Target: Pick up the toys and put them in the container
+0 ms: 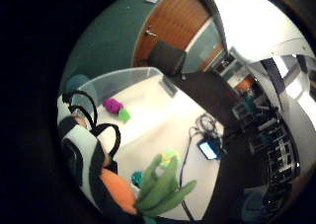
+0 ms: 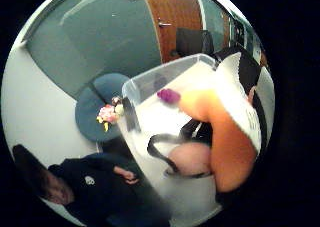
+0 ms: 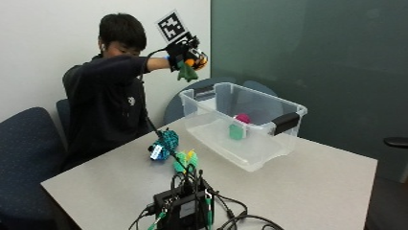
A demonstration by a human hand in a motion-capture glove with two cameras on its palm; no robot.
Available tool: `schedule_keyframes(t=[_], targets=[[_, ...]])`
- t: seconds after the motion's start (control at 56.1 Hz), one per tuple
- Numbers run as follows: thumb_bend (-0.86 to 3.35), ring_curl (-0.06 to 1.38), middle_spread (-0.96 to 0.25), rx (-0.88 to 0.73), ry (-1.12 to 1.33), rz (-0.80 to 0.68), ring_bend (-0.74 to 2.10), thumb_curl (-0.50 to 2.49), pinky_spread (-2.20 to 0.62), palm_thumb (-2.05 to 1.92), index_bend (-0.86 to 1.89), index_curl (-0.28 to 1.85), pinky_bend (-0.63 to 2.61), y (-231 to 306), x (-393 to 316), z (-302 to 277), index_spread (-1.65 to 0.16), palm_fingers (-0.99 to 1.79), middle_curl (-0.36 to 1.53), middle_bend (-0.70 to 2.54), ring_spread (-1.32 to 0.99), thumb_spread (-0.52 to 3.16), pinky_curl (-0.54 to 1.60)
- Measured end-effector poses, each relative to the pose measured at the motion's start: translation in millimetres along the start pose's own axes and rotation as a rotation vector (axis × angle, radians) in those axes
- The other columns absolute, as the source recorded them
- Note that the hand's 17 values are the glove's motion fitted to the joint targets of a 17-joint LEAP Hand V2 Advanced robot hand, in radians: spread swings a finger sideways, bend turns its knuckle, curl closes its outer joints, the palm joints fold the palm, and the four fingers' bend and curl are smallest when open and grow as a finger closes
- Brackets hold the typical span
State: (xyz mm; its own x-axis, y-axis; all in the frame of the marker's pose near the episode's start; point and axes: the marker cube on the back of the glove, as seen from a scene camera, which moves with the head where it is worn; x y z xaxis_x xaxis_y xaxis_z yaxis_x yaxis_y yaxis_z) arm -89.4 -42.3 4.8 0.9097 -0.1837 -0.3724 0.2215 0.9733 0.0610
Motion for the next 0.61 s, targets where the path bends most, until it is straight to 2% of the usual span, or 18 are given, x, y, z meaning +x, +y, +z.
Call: schedule_keyframes(t=[0.071,0.125,0.196,0.267,0.321,0.357,0.41,0.446,0.481,0.606], targets=[[0.02,0.58,-0.15,0.028,-0.115,0.071,1.52,0.67,-0.41,0.46,0.89,0.76,1.09,-29.1,-20.6,0.7,-0.21,1.2,0.77,1.29,-0.25,0.94,0.58],[0.0,0.58,-0.15,0.029,-0.103,0.12,1.53,0.68,-0.41,0.45,0.89,0.78,1.09,-45.3,-19.7,7.1,-0.2,1.19,0.77,1.31,-0.25,0.93,0.58],[-0.02,0.57,-0.15,0.023,-0.094,0.263,1.53,0.69,-0.41,0.42,0.88,0.81,1.09,-65.6,-17.0,15.6,-0.2,1.17,0.77,1.31,-0.25,0.93,0.58],[-0.03,0.57,-0.14,-0.01,-0.101,0.286,1.53,0.69,-0.4,0.38,0.83,0.82,1.08,-73.6,-15.5,24.8,-0.21,1.14,0.75,1.32,-0.25,0.95,0.58],[-0.03,0.56,-0.14,-0.062,-0.103,0.247,1.55,0.67,-0.4,0.34,0.72,0.82,1.07,-71.9,-11.3,36.6,-0.2,1.09,0.74,1.29,-0.25,1.01,0.57],[-0.04,0.55,-0.14,-0.123,-0.123,0.261,1.52,0.63,-0.39,0.28,0.63,0.8,1.06,-70.6,-11.3,45.6,-0.19,1.0,0.72,1.26,-0.24,1.08,0.56],[-0.07,0.54,-0.14,-0.258,-0.167,0.294,1.43,0.57,-0.38,0.17,0.44,0.78,1.11,-66.0,-13.2,58.3,-0.2,0.69,0.69,1.15,-0.24,1.14,0.58],[-0.11,0.54,-0.14,-0.342,-0.199,0.285,1.31,0.52,-0.32,0.04,0.36,0.78,1.1,-60.5,-13.0,64.2,-0.21,0.09,0.65,0.97,-0.24,1.12,0.6],[-0.11,0.51,-0.12,-0.383,-0.234,0.257,1.14,0.49,-0.24,-0.05,0.35,0.76,1.09,-54.5,-11.5,66.6,-0.22,-0.28,0.6,0.82,-0.21,1.1,0.61],[-0.08,0.33,-0.09,-0.384,-0.128,0.158,0.9,0.42,-0.11,-0.09,0.21,0.58,0.94,-31.3,15.7,69.1,-0.26,-0.12,0.49,0.61,-0.19,1.09,0.45]])
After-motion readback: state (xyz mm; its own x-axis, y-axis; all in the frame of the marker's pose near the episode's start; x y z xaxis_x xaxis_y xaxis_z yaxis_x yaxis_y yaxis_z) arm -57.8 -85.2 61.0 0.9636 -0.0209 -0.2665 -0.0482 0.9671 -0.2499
